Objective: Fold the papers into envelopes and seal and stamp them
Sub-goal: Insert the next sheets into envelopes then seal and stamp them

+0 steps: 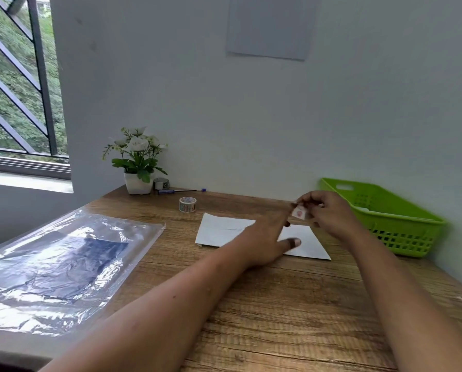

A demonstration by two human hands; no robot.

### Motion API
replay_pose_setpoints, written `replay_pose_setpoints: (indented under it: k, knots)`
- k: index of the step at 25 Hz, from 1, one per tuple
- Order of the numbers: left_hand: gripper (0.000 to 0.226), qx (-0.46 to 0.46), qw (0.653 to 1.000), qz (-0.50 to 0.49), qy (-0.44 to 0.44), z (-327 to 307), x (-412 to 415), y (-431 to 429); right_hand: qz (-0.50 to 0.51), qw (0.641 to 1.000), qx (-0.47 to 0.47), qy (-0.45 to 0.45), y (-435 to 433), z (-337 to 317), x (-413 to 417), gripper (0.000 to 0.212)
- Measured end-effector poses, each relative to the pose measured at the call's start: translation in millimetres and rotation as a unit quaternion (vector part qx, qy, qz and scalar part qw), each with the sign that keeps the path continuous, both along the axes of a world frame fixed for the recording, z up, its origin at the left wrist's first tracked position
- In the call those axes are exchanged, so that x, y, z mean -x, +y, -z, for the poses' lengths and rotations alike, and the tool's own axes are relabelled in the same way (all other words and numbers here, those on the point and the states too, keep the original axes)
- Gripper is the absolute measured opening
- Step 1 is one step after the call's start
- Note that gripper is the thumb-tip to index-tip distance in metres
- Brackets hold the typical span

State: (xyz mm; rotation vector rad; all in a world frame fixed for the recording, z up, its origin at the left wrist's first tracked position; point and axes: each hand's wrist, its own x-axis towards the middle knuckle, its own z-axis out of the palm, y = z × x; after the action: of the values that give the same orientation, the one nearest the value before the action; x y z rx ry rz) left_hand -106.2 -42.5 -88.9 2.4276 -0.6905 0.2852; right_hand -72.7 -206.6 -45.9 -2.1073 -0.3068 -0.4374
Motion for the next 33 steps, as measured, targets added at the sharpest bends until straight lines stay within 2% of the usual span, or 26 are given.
replay_pose_setpoints:
  k: [2,4,7,10,14,17,33]
  knots:
    - [0.074,-0.068,0.997,-0.011,0.046,7,-5,1,0.029,0.999,0.030,0.026,-11,9,-8,0.018]
    - [0.068,-0.092,0.994,-0.026,0.056,5,-9,4,0.064,0.995,0.058,0.045,-14,19,-14,0.017]
    - [0.049,-0.114,0.990,-0.083,-0.005,-4,-13,9,0.073,0.994,0.051,0.060,-13,26,-19,0.018]
    - [0.047,-0.154,0.982,-0.097,-0.045,-6,-11,8,0.048,0.994,0.080,0.056,-9,28,-17,0.010]
    - [0.064,-0.121,0.990,-0.079,0.000,-6,-7,5,0.000,0.990,0.113,0.078,-2,26,-12,0.021]
    - [0.068,-0.103,0.992,-0.067,0.033,-6,-7,8,0.000,0.981,0.184,0.060,-2,25,-14,0.014]
    - [0.051,-0.210,0.974,-0.070,0.042,-6,-1,3,0.020,0.973,0.224,0.057,-3,23,-7,0.020]
